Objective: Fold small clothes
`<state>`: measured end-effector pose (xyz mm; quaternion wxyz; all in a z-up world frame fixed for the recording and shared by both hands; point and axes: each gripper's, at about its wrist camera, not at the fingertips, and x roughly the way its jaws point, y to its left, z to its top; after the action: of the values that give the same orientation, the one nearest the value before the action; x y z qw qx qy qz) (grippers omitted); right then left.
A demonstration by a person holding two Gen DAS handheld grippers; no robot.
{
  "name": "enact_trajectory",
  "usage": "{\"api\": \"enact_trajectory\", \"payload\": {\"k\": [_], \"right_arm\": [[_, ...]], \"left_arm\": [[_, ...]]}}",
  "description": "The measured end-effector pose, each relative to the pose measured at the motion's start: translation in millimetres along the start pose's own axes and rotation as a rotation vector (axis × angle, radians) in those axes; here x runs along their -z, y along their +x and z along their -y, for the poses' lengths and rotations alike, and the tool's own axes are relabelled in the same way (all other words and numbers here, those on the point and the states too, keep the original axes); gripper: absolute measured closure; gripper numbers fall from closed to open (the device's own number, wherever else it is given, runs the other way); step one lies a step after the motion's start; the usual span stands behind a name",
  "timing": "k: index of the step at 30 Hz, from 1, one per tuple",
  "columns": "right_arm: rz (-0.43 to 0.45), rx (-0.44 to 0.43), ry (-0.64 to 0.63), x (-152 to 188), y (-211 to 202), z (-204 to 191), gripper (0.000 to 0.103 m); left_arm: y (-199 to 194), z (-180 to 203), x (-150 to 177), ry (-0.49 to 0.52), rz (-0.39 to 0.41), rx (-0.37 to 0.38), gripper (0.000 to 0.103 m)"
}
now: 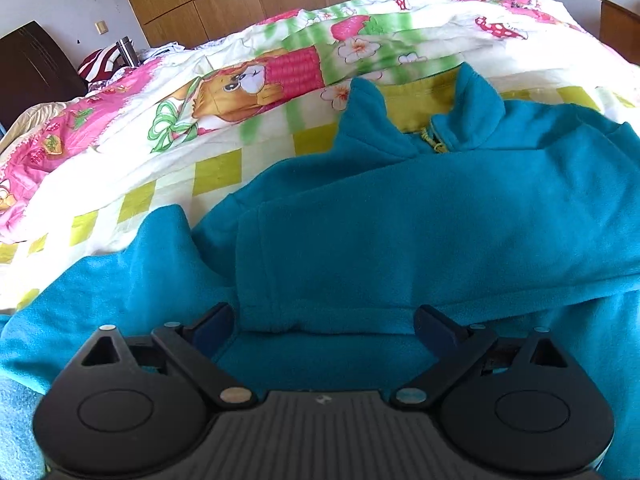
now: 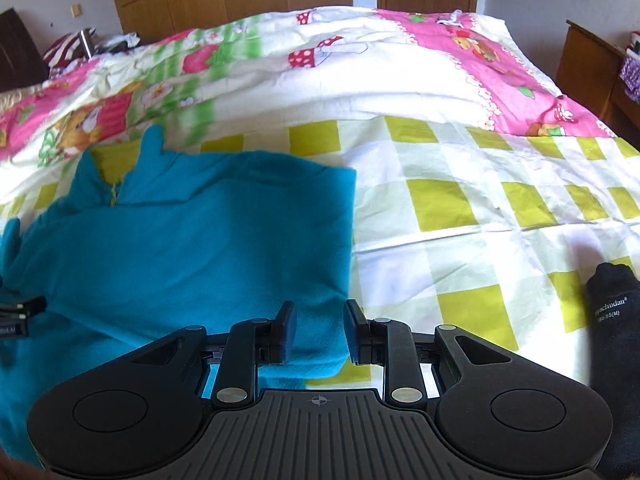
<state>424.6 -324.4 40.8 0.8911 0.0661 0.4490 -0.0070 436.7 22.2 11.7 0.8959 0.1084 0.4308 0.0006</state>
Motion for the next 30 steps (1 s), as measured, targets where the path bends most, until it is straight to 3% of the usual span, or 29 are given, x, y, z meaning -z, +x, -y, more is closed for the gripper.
{"api": "enact_trajectory", "payload": {"k": [5, 9, 11, 13, 18, 19, 21, 27, 30], "right_arm": [[0.037, -0.030, 0.103, -26.3, 39.7, 14.6, 0.077], [-0.028, -0.047, 0.226, -47.3, 91.8, 30.2, 0.076], [-0.036, -0.048, 0.202, -54.5, 98.5, 29.7, 0.088], [-0.024, -0.050, 0.167, -64.2, 96.5, 28.5, 0.093], [-0.034, -0.030, 0.103, -75.4, 94.3, 36.9, 0.091], [-0.005, -0.028, 0.100, -71.1, 82.0, 38.6, 0.086], [0.037, -0.031, 0.052, -55.9, 54.4, 39.2, 0.084], [-0.003, -0.121, 0.023, 6.3, -1.1, 42.6, 0.084], [0.007, -0.068, -0.149, 25.7, -4.5, 17.6, 0.081]], "left_arm": [[-14.6, 19.8, -6.7, 0.041, 0.057, 0.022, 0.000], [-5.9, 43.4, -9.6, 0.066, 0.050, 0.028, 0.000], [2.8, 53.9, -7.8, 0.090, 0.027, 0.009, 0.000], [10.1, 57.5, -4.8, 0.092, 0.017, -0.011, 0.000], [10.4, 50.5, -10.0, -0.001, -0.026, -0.009, 0.000], [7.8, 52.4, -10.0, 0.007, -0.020, -0.017, 0.000], [2.5, 57.6, -6.1, 0.044, 0.007, -0.029, 0.000], [-1.8, 55.0, 0.5, 0.105, 0.023, -0.025, 0.000], [-7.1, 52.3, 2.9, 0.134, 0.026, -0.026, 0.000]]}}
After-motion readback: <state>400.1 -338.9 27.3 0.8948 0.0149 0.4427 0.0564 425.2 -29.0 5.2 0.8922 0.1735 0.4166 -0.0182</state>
